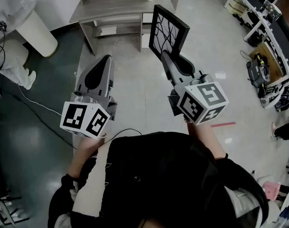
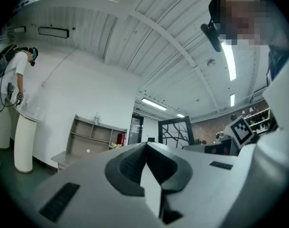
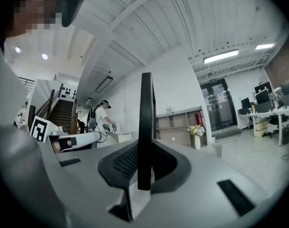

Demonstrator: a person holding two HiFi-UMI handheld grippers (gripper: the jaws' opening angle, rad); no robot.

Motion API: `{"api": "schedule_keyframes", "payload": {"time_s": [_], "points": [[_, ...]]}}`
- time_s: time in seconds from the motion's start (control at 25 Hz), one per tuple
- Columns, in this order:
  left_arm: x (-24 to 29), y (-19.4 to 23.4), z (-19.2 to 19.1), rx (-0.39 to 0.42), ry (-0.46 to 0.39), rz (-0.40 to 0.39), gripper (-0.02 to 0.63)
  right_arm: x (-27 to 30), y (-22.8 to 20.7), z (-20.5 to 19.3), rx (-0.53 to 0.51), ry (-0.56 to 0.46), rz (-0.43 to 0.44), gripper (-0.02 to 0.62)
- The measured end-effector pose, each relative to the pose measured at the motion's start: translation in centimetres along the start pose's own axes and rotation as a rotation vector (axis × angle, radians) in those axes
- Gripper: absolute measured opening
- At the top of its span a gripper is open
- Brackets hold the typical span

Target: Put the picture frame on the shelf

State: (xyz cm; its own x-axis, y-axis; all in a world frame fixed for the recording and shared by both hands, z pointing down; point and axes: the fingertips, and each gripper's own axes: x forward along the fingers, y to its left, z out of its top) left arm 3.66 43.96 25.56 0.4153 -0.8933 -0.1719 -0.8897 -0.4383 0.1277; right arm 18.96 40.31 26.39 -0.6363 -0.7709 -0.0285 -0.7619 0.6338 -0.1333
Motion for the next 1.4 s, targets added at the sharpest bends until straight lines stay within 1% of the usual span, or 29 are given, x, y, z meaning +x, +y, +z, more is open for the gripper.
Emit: {"api": "schedule_keyframes", "payload": {"time_s": [0.2, 0.36, 0.44, 0.72, 0.92, 1.04, 1.16, 1.2, 1.28, 1.36, 1.4], "points": [[0.4, 0.6, -0.5, -0.006, 0.004, -0.003, 0.012, 0.4, -0.4, -0.4, 0.007, -0.006, -0.006, 0.051], [0.9, 1.4, -1.0, -0.013, 0.004, -0.004, 0.012, 0.9, -0.8, -0.9, 0.060, -0.021, -0.002, 0.051], [1.4, 1.5, -1.5, -0.017, 0.005, -0.014, 0.012, 1.1, -1.2, -1.3, 0.070, -0.016, -0.005, 0.051], [3.3, 0.1, -3.5, -0.040, 0.029, -0.064, 0.012, 1.7, -2.3, -2.5, 0.061, 0.012, 0.022, 0.051], [3.3, -0.9, -4.7, -0.071, 0.028, -0.050, 0.012, 1.0, -3.0, -3.0, 0.090, 0.017, 0.056, 0.051], [5.1, -2.0, -4.8, -0.093, 0.025, -0.033, 0.012, 0.5, -4.9, -2.4, 0.070, 0.028, 0.072, 0.051], [7.8, -0.8, -4.1, -0.085, 0.032, -0.057, 0.012, 3.1, -6.0, -1.3, 0.063, 0.030, 0.067, 0.051], [7.8, -1.2, -4.3, -0.080, 0.038, -0.065, 0.012, 3.0, -6.1, -1.5, 0.068, 0.031, 0.064, 0.052], [6.4, -3.7, -5.7, -0.082, 0.047, -0.064, 0.012, 0.1, -6.4, -2.6, 0.082, 0.036, 0.067, 0.051], [5.1, -6.1, -7.1, -0.104, 0.043, -0.054, 0.012, -2.9, -6.6, -4.0, 0.093, 0.047, 0.076, 0.051], [4.9, -6.6, -7.3, -0.112, 0.037, -0.055, 0.012, -3.6, -6.7, -4.3, 0.095, 0.049, 0.077, 0.052]]}}
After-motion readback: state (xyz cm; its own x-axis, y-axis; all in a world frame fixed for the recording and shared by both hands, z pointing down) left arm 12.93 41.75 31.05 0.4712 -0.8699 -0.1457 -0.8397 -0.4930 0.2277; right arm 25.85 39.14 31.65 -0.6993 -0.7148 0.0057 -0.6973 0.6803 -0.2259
